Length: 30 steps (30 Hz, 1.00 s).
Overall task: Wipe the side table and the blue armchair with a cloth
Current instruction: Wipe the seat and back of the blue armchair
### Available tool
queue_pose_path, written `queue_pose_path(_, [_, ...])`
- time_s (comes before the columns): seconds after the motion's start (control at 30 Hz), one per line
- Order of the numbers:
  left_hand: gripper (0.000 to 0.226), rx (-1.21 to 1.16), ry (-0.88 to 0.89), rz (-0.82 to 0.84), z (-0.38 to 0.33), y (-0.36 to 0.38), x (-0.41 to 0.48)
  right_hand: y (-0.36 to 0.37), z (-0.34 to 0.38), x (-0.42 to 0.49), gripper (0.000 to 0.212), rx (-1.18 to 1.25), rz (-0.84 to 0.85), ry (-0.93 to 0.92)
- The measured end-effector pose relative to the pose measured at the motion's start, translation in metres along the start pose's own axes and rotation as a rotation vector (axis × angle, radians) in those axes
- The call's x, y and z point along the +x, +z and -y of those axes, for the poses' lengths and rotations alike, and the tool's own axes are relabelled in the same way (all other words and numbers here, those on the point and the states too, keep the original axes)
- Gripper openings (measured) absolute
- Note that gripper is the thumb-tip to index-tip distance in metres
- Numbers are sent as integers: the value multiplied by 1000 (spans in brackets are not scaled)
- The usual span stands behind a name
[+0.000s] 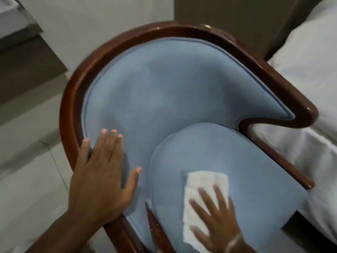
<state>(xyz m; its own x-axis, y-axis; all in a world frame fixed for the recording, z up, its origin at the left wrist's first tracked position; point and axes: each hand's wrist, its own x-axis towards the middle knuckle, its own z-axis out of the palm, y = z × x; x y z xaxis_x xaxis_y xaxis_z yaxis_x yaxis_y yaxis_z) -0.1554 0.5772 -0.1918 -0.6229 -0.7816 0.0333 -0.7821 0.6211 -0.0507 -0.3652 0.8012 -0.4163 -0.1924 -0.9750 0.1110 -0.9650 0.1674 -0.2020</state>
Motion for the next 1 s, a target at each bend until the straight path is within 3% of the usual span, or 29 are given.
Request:
queue_pose_path(0.1, [95, -80, -113, -70, 39, -11, 47, -2, -48, 22, 62, -44, -104, 142])
queue_pose_path(0.2, [103, -66, 2, -82, 75, -16, 95, -15, -64, 117, 57, 27, -58, 442])
queue_pose_path(0.3, [100, -23, 164, -57, 96, -27, 131, -20, -35, 175, 47, 66, -33, 275])
queue_pose_path(0.43, [95, -4, 276, 8, 104, -47, 171, -10, 69, 213, 18, 714, -434, 33])
queue_pose_path(0.47, [93, -6, 292, 13, 102, -49, 176, -11, 99, 225, 19, 899, -516, 81])
queue_pose_path(0.53, [91, -28, 317, 24, 100, -48, 178, -27, 151, 251, 38, 1123, -518, 188])
queue_pose_path(0.63, [91, -135, 308, 18, 103, -48, 176, -51, 177, 295, 57, 1029, -439, 160])
queue_pose_path(0.7, [86, -203, 298, -13, 103, -47, 176, -68, 163, 338, 61, 894, -498, 172])
queue_pose_path(0.77, [83, -228, 301, -30, 103, -46, 178, -90, 141, 393, 62, 772, -685, 393])
queue_pose_path(0.83, [81, -218, 303, -18, 106, -44, 177, -114, 117, 438, 60, 821, -905, 772])
queue_pose_path(0.9, [83, -223, 313, -24, 108, -41, 179, -125, 103, 461, 61, 857, -999, 1005])
queue_pose_path(1.0, [80, -222, 356, -31, 114, -33, 182, -111, 130, 454, 57, 849, -943, 1008])
